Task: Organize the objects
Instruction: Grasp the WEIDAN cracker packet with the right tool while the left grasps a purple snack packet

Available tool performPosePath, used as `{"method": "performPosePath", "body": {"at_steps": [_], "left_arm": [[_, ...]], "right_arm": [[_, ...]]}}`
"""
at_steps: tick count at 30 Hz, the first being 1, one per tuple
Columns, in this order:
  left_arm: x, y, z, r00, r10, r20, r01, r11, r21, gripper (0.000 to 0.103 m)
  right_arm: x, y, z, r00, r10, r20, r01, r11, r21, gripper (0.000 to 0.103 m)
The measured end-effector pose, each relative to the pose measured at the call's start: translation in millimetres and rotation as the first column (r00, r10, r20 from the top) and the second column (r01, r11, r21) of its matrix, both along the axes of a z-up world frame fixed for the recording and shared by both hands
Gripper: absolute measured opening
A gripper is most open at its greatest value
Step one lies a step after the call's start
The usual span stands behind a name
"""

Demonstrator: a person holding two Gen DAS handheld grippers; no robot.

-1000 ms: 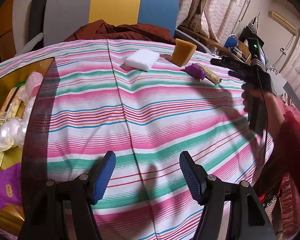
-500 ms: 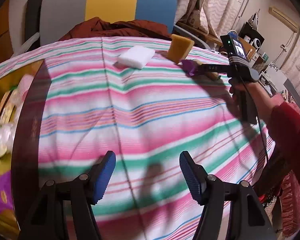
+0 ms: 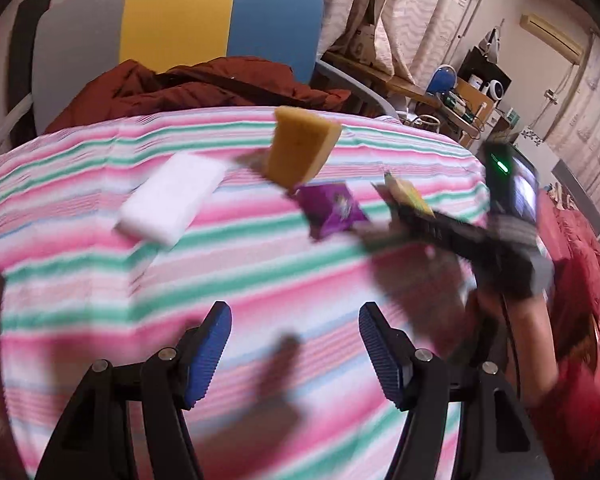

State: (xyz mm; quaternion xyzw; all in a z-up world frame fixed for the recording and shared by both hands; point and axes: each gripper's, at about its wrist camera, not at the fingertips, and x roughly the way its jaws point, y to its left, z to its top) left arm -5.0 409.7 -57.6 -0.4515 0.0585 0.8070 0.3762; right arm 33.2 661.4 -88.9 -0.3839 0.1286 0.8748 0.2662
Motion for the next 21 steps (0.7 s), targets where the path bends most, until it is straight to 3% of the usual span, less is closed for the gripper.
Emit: {"method": "performPosePath", "body": {"at_steps": [8, 14, 19, 21], "left_arm": [[-32.2, 81.9, -13.1, 1.000, 0.016, -0.003, -0.017, 0.999, -0.050, 0.067], [-50.3, 106.9, -25.4, 0.998, 0.057, 0.030, -0.056, 0.997, -0.048, 0.067], [-48.0, 113.1, -34.6, 0.996, 0.029, -0.079, -0.034, 0.998, -0.062, 0.065], [-48.8, 109.7, -37.0, 0.996, 0.024, -0.086, -0.028, 0.998, -0.049, 0.062]], "right_arm": [[4.9, 2.0, -2.3, 1.000, -0.026, -0.013, 0.026, 1.000, -0.008, 0.049], [4.6, 6.8, -5.1, 0.999, -0.036, -0.030, 0.035, 0.999, -0.018, 0.049], [3.6, 6.2, -6.1, 0.999, -0.035, -0.027, 0.035, 0.999, -0.008, 0.049], [4.0, 6.9, -6.6, 0.999, -0.035, -0.029, 0.035, 0.999, -0.009, 0.049]]}}
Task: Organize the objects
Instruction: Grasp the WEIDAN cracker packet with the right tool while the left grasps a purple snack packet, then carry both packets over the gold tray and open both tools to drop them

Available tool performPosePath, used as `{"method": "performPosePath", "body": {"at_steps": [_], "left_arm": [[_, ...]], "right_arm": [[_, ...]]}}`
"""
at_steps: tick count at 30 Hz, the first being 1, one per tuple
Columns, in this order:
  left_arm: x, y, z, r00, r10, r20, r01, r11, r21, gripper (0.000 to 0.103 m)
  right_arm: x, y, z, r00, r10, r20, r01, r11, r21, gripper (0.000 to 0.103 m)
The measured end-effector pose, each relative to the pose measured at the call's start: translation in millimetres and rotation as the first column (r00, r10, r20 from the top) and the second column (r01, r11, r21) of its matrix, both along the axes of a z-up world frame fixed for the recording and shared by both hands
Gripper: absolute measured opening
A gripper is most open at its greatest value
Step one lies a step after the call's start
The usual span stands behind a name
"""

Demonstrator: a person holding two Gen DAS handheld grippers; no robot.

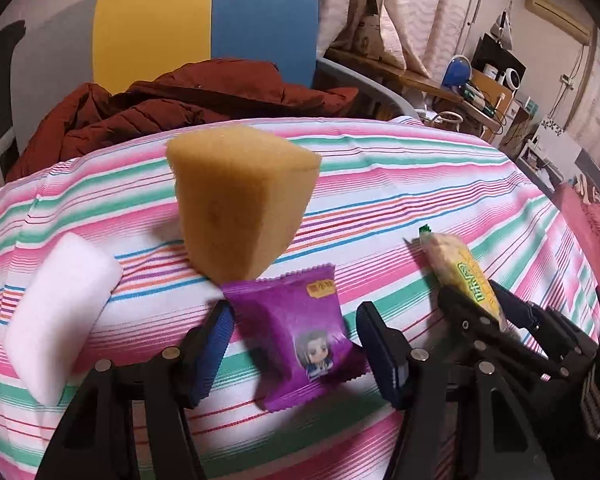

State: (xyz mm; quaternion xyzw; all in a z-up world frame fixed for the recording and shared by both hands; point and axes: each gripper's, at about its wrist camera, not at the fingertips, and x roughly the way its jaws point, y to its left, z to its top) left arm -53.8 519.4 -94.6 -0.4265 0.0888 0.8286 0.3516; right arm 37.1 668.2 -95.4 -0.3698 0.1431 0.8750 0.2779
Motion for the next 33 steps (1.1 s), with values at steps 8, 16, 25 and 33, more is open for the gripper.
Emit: {"method": "performPosePath", "body": {"at_steps": [8, 16, 25, 33], "left_arm": [[-8.6, -16.8, -0.5, 0.999, 0.024, 0.027, -0.025, 0.998, 0.052, 0.039], [-0.2, -34.6, -0.1, 1.000, -0.008, 0.026, 0.006, 0.997, 0.083, 0.039], [10.9, -81.8, 2.2, 0.998, 0.047, 0.039, -0.052, 0.988, 0.143, 0.039], [24.8, -125.5, 3.0, 0.996, 0.087, 0.031, -0.091, 0.980, 0.176, 0.039]], "right_arm": [[-0.3, -0.8, -0.7, 1.000, -0.001, 0.007, 0.001, 1.000, 0.013, 0.049], [-1.1, -2.9, 0.4, 1.000, -0.001, 0.016, 0.001, 0.999, 0.033, 0.048], [0.6, -10.7, 7.7, 1.000, 0.009, -0.005, -0.008, 0.996, 0.085, 0.048], [13.4, -42.0, 27.3, 0.994, 0.077, -0.082, -0.061, 0.981, 0.184, 0.048]]}}
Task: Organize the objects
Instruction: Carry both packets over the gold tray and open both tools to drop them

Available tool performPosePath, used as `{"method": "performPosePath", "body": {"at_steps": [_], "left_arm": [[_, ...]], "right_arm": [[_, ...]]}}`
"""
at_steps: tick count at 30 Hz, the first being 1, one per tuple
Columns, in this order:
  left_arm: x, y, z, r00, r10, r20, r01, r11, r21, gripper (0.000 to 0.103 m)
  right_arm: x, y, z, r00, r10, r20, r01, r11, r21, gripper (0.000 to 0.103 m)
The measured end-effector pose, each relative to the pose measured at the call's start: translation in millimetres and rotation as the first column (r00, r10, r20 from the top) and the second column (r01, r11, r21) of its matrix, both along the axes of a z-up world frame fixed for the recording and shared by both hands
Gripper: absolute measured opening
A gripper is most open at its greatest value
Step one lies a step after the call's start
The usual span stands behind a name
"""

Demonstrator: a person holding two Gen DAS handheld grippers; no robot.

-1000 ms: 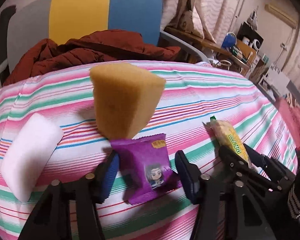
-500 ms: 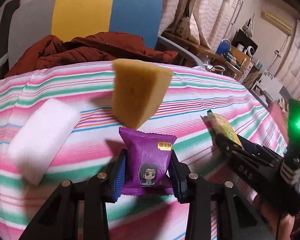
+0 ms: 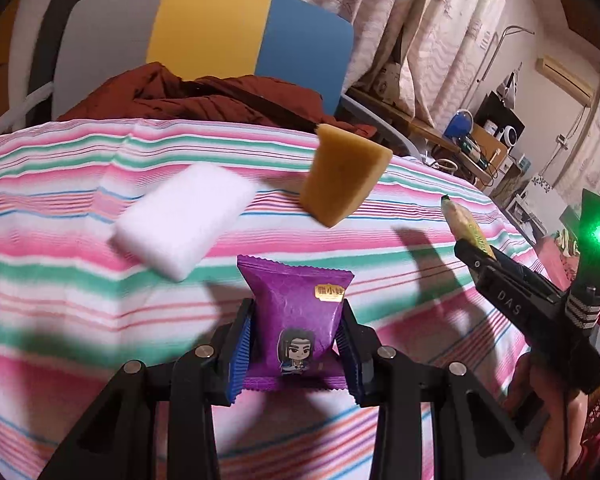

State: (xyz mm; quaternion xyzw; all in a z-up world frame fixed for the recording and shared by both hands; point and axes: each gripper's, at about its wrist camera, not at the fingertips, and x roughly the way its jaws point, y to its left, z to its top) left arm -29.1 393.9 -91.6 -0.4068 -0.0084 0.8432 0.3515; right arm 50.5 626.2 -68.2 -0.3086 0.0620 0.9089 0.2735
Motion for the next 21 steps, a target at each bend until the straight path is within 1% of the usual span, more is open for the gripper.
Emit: {"method": "performPosePath", "body": {"at_steps": [5, 8, 13, 16, 21], "left_arm": [[10.1, -31.0, -0.3, 1.000, 0.025, -0.008, -0.024, 0.999, 0.026, 0.039], [15.1, -43.5, 2.1, 0.998, 0.055, -0.024, -0.054, 0.998, 0.014, 0.039], [23.7, -56.4, 4.9, 0.999, 0.027, -0.021, -0.027, 0.999, 0.022, 0.039], [36.8, -70.5, 9.5, 0.999, 0.013, -0.029, -0.012, 1.000, 0.023, 0.039], [63.6, -103.0, 28.9, 0.995, -0.011, -0.097, 0.017, 0.998, 0.057, 0.039]], "right_arm": [[9.1, -19.8, 4.3, 0.999, 0.031, -0.016, -0.031, 0.999, -0.033, 0.048], [14.3, -36.3, 5.9, 0.998, 0.056, -0.015, -0.057, 0.997, -0.051, 0.048], [20.3, -71.7, 7.5, 0.991, 0.131, -0.003, -0.130, 0.987, -0.092, 0.048], [22.5, -94.4, 5.8, 0.985, 0.172, -0.003, -0.171, 0.976, -0.133, 0.048], [24.7, -128.1, 3.3, 0.977, 0.214, -0.019, -0.213, 0.955, -0.206, 0.048]]}}
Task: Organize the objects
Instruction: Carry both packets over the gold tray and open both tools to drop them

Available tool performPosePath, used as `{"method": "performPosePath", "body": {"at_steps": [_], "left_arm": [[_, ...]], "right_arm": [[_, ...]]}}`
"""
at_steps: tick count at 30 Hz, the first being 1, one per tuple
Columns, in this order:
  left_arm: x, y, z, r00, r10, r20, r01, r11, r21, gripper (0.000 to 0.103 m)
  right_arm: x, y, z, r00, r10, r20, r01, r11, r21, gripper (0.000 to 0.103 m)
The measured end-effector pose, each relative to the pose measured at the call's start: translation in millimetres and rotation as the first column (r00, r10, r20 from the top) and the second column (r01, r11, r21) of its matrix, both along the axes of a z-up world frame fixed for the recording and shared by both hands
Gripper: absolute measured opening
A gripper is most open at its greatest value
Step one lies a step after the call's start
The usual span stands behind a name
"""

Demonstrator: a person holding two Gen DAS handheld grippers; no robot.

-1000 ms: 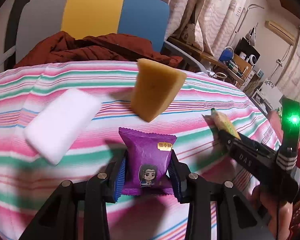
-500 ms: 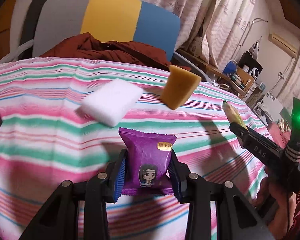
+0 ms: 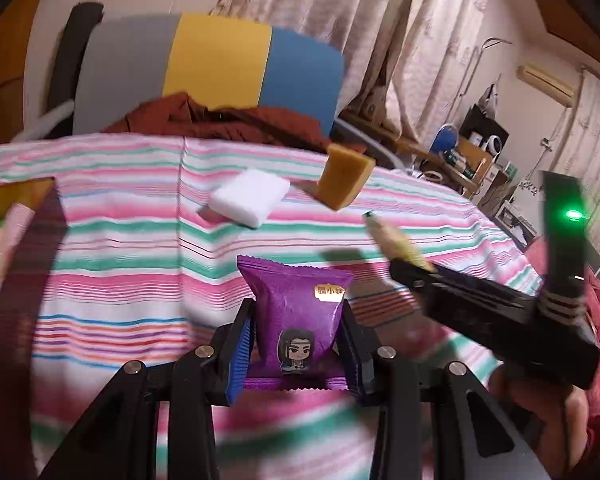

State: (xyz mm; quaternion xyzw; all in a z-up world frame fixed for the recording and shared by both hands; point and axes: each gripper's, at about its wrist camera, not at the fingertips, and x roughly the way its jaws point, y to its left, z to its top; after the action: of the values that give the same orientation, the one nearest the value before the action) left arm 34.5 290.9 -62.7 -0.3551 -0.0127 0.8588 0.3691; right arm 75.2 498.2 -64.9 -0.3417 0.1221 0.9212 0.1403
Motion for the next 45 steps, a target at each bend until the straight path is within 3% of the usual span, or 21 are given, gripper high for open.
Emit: {"method": "performPosePath", "body": {"at_steps": [7, 13, 23, 29, 31, 34, 38, 45], "left_arm": [[15.7, -56.0, 22.1, 0.998, 0.043, -0.037, -0.041, 0.998, 0.043, 0.039], [9.7, -118.0, 33.1, 0.988, 0.150, -0.031, -0.148, 0.987, 0.063, 0.039], [-21.2, -205.5, 25.2, 0.953, 0.304, 0.015, -0.304, 0.952, 0.027, 0.039], [-28.3, -217.6, 9.7, 0.955, 0.290, 0.065, -0.289, 0.957, -0.018, 0.041], [-28.7, -216.7, 4.1, 0.955, 0.287, 0.081, -0.285, 0.958, -0.038, 0.052], [-25.2, -222.0, 1.4, 0.948, 0.309, 0.076, -0.308, 0.951, -0.034, 0.055], [-19.7, -233.0, 5.8, 0.929, 0.367, 0.042, -0.368, 0.930, 0.006, 0.057], [-15.8, -238.5, 11.9, 0.908, 0.419, 0.017, -0.419, 0.907, 0.036, 0.059]], "right_arm": [[-3.1, -47.9, 10.9, 0.997, 0.077, -0.027, -0.078, 0.996, -0.048, 0.048], [-23.2, -106.9, 26.1, 0.978, 0.204, -0.051, -0.207, 0.975, -0.076, 0.048], [-81.8, -218.7, 46.9, 0.902, 0.425, -0.079, -0.432, 0.896, -0.104, 0.048], [-128.4, -269.4, 48.1, 0.859, 0.508, -0.063, -0.512, 0.853, -0.105, 0.048], [-145.2, -277.4, 42.7, 0.855, 0.516, -0.037, -0.517, 0.848, -0.113, 0.050], [-158.8, -282.1, 36.5, 0.867, 0.498, -0.006, -0.496, 0.861, -0.112, 0.055], [-147.2, -272.3, 42.3, 0.878, 0.475, -0.050, -0.478, 0.870, -0.123, 0.079], [-119.2, -251.3, 47.1, 0.890, 0.445, -0.105, -0.456, 0.878, -0.144, 0.079]]}}
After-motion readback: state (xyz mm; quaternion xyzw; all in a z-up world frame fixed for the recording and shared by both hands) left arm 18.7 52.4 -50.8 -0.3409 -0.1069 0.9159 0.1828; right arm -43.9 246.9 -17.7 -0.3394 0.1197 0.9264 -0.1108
